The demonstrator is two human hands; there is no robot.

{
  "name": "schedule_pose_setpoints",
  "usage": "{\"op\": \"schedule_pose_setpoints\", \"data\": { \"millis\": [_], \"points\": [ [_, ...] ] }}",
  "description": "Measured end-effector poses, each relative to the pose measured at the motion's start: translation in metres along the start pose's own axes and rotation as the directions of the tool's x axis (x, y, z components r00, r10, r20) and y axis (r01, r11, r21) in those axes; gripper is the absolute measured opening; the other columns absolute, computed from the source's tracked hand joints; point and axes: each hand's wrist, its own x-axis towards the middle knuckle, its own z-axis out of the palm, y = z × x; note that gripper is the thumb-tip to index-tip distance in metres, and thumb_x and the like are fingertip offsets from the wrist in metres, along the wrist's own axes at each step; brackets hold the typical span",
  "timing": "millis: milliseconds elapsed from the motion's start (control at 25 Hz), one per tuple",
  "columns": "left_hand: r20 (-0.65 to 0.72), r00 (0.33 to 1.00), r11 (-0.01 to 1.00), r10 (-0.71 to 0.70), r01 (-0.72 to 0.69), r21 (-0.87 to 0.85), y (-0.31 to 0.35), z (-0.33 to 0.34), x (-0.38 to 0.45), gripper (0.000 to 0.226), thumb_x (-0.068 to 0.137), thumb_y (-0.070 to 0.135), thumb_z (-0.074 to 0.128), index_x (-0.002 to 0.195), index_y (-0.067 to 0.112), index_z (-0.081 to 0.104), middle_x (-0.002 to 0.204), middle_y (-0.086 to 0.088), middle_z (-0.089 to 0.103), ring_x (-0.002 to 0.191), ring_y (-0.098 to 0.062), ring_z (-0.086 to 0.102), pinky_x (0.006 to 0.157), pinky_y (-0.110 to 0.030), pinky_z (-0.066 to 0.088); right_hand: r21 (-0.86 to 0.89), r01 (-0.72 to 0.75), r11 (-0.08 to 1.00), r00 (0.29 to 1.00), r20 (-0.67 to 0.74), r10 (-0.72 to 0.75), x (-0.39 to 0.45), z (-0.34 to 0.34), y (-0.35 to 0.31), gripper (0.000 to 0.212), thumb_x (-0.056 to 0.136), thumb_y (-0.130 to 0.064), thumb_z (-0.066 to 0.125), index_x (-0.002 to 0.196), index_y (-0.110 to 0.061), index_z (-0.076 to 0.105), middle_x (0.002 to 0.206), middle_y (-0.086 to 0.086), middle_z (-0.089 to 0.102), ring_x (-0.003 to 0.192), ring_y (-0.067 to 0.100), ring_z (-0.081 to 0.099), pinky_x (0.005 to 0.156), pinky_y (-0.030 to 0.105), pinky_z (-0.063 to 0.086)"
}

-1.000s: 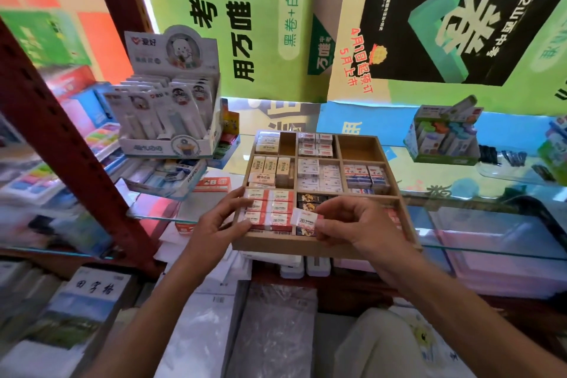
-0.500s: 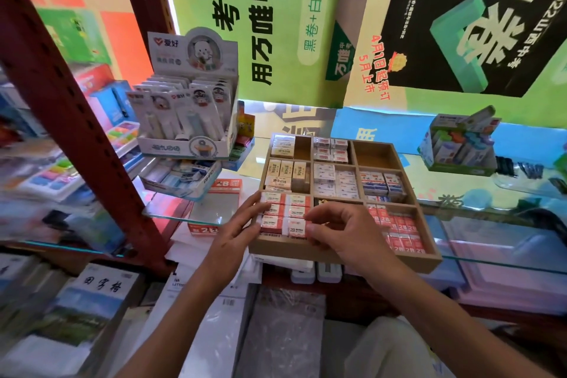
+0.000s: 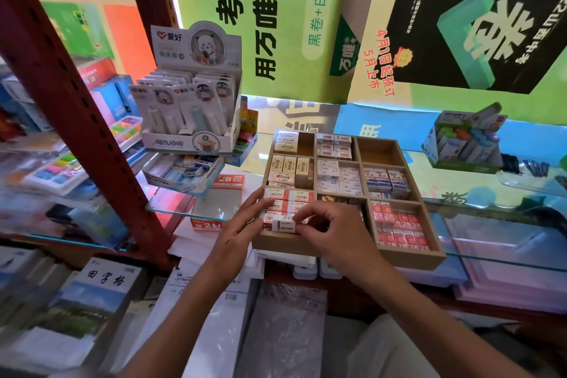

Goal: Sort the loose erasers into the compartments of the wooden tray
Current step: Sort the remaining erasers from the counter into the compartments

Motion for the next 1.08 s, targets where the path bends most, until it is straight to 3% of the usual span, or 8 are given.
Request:
{"op": "schedule_pose_setpoints", "data": {
  "millis": [240, 360, 440, 640, 840, 960, 1080],
  "points": [
    [0.017, 1.0, 1.0, 0.022, -0.022, -0.001, -0.001, 0.001, -0.001, 0.036, 0.105, 0.01, 0.037, 0.13, 0.03, 0.055, 0.146, 0.026, 0.039, 0.126, 0.022, 0.036, 0.092, -0.003, 0.038, -0.18, 0.054, 0.982, 0.999, 0.003, -0.055, 0.003, 0.005, 0.007, 0.017, 0.088, -0.025, 0.072, 0.105, -0.03, 0.073, 0.097, -0.019, 0.055, 0.089, -0.005, 0.05, 0.072, 0.004, 0.039],
    [0.019, 1.0, 1.0, 0.025, -0.025, 0.017, -0.004, 0.001, -0.001, 0.037, 0.099, 0.033, 0.037, 0.131, 0.034, 0.055, 0.14, 0.04, 0.041, 0.129, 0.02, 0.036, 0.095, -0.002, 0.036, -0.232, 0.147, 0.962, 0.989, 0.029, -0.144, 0.006, 0.012, 0.006, 0.018, 0.088, -0.024, 0.072, 0.106, -0.027, 0.074, 0.103, -0.018, 0.065, 0.098, 0.0, 0.045, 0.084, 0.018, 0.038],
    [0.025, 0.999, 1.0, 0.021, -0.021, 0.022, -0.005, 0.0, 0.0, 0.04, 0.095, 0.037, 0.037, 0.131, 0.035, 0.055, 0.136, 0.046, 0.041, 0.129, 0.02, 0.036, 0.095, -0.001, 0.035, -0.212, 0.154, 0.965, 0.988, -0.001, -0.158, 0.008, 0.017, 0.007, 0.017, 0.088, -0.025, 0.072, 0.104, -0.026, 0.076, 0.103, -0.013, 0.067, 0.1, 0.005, 0.047, 0.088, 0.031, 0.042],
    [0.02, 1.0, 0.999, 0.022, -0.022, -0.029, -0.007, 0.001, 0.0, 0.041, 0.095, 0.034, 0.039, 0.132, 0.029, 0.056, 0.141, 0.037, 0.043, 0.131, 0.015, 0.038, 0.098, -0.006, 0.038, -0.221, 0.156, 0.963, 0.984, -0.05, -0.17, 0.005, 0.023, 0.011, 0.021, 0.089, -0.028, 0.071, 0.109, -0.031, 0.074, 0.105, -0.014, 0.072, 0.096, 0.009, 0.046, 0.085, 0.044, 0.044],
    [0.001, 1.0, 1.0, 0.017, -0.017, -0.012, -0.004, 0.004, -0.001, 0.041, 0.095, 0.033, 0.036, 0.13, 0.03, 0.057, 0.146, 0.028, 0.04, 0.13, 0.017, 0.038, 0.097, -0.004, 0.037, -0.257, 0.18, 0.949, 0.983, 0.016, -0.182, 0.003, 0.02, 0.011, 0.024, 0.092, -0.027, 0.067, 0.115, -0.034, 0.072, 0.108, -0.016, 0.071, 0.097, 0.008, 0.044, 0.09, 0.042, 0.042],
    [0.001, 1.0, 1.0, 0.018, -0.018, -0.004, -0.004, 0.004, -0.002, 0.043, 0.094, 0.038, 0.038, 0.133, 0.031, 0.055, 0.145, 0.031, 0.039, 0.129, 0.018, 0.038, 0.095, -0.004, 0.039, -0.225, 0.155, 0.962, 0.987, 0.08, -0.141, -0.002, 0.011, 0.01, 0.033, 0.093, -0.027, 0.065, 0.126, -0.034, 0.065, 0.1, -0.032, 0.053, 0.104, 0.008, 0.045, 0.095, 0.035, 0.043],
    [-0.024, 1.0, 1.0, 0.005, -0.005, -0.003, -0.005, 0.004, -0.006, 0.036, 0.096, 0.042, 0.052, 0.131, 0.033, 0.058, 0.144, 0.029, 0.041, 0.128, 0.015, 0.041, 0.09, -0.007, 0.044, -0.19, 0.113, 0.975, 0.991, -0.047, -0.124, -0.015, 0.004, 0.015, 0.031, 0.093, -0.026, 0.066, 0.123, -0.03, 0.066, 0.093, -0.032, 0.047, 0.103, 0.004, 0.049, 0.093, 0.026, 0.045]
  ]
}}
